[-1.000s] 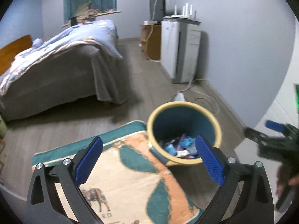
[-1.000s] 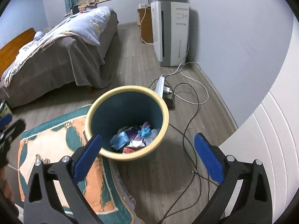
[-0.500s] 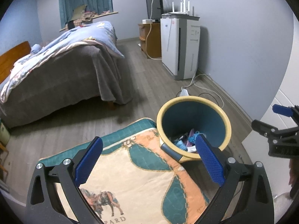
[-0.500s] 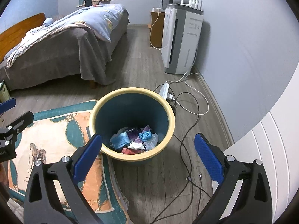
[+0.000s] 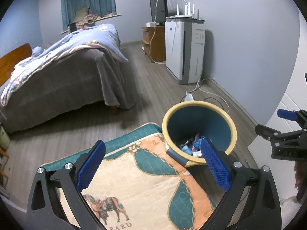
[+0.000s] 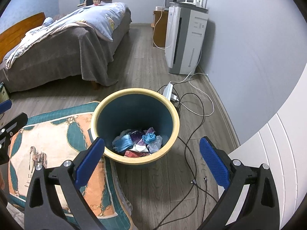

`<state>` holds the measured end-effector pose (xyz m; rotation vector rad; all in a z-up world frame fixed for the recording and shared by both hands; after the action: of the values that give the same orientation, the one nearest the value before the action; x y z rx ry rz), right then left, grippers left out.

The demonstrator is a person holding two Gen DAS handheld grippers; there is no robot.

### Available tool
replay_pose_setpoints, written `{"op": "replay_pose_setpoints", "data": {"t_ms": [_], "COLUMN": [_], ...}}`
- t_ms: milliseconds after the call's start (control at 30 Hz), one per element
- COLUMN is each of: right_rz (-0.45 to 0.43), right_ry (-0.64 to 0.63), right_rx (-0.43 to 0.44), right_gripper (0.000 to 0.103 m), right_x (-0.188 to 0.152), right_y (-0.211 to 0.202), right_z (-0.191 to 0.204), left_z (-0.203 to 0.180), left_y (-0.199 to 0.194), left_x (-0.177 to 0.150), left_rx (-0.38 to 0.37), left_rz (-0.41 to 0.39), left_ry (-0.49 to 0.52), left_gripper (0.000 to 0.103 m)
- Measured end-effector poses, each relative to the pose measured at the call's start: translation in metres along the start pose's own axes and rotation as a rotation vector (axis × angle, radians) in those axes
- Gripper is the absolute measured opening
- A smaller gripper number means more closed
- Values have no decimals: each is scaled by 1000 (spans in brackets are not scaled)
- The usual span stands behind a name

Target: Collect trash

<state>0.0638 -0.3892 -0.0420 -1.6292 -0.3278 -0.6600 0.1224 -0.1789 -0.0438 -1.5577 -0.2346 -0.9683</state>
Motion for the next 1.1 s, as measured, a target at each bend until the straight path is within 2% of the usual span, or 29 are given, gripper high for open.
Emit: {"op": "replay_pose_setpoints", "data": {"t_ms": [1100], "right_rz": [7], "right_ry": [9], "right_rx": [2], "right_gripper": [97], "right_x": [0], "right_y": [0], "right_z": [-1], "left_z": [-4], "left_y": [-2], "left_x": [1], "left_rx": [0], "left_rz": [-9], "left_ry": [20], "left_gripper": [98]}}
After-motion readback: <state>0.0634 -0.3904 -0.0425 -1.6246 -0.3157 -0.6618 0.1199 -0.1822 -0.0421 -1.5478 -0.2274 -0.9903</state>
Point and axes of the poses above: each gripper's, at about its wrist camera, not at the fingertips, and y roughly the way its jaws point, z to its left, x to its top, the point moved 7 cm from there along y, roughly the way its jaws point, and after that the axes turned 5 degrees about z, right-handed, at the moved point
